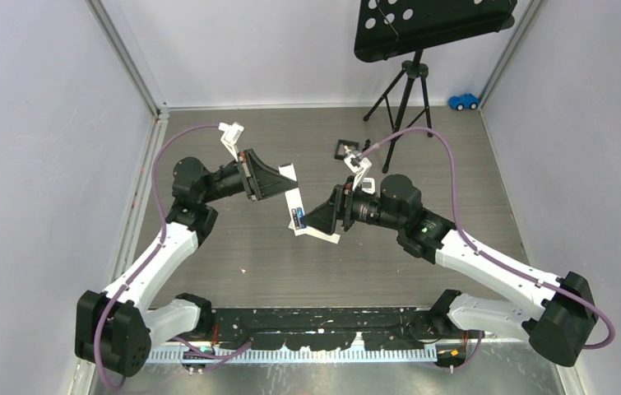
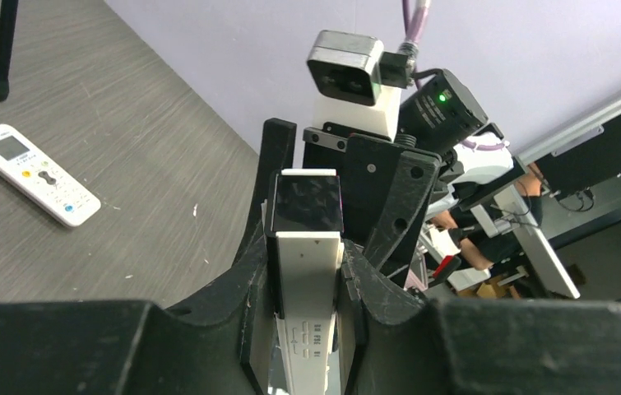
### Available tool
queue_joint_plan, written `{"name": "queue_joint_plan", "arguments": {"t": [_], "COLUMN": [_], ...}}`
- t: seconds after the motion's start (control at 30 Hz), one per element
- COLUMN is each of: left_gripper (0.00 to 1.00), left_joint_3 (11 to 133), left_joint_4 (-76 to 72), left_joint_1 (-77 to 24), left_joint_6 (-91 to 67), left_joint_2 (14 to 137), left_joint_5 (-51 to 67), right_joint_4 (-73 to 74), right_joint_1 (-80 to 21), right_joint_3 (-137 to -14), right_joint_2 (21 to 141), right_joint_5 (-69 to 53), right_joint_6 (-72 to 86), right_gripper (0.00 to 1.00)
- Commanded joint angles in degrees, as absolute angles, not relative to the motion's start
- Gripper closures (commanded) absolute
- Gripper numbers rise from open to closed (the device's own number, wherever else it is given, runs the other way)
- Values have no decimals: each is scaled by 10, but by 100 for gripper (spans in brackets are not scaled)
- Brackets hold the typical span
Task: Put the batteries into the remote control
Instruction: Load the battery into the remote control.
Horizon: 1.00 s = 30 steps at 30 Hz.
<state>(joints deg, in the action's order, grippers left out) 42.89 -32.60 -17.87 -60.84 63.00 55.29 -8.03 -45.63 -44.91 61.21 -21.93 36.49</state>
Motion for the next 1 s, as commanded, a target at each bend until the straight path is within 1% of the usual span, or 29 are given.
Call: {"name": "queue_joint_plan", "arguments": {"t": [0.0, 0.13, 0.3, 0.37, 0.47, 0.57, 0.7, 0.83, 0.97], "left_gripper": [100, 100, 100, 100, 100, 100, 100, 100, 100], "left_joint_3": [452, 452, 453, 453, 452, 451, 450, 433, 418], "left_joint_4": [-354, -352, -353, -354, -355, -354, -303, -239, -182], "left_joint_1": [-176, -176, -176, -176, -176, -176, -176, -176, -176], "left_joint_6": [-581, -580, -583, -585, -586, -585, -549, -521, -510], "left_joint_2": [603, 605, 607, 607, 606, 604, 600, 592, 586], "left_joint_5": [578, 577, 577, 577, 577, 578, 556, 471, 384], "right_joint_4": [-81, -104, -108, -103, -86, -67, -65, -86, -55], "right_joint_1": [-456, -457, -457, -457, -457, -457, -457, -456, -453], "right_joint_3": [-480, -487, -490, -492, -497, -502, -507, -484, -465], "right_joint_2": [628, 649, 668, 671, 676, 683, 677, 634, 598], "right_joint_5": [-251, -288, -291, -276, -254, -235, -252, -257, -215], "right_joint_6": [330, 339, 338, 336, 332, 329, 334, 335, 315], "right_gripper": [26, 26, 26, 30, 40, 42, 33, 23, 21]}}
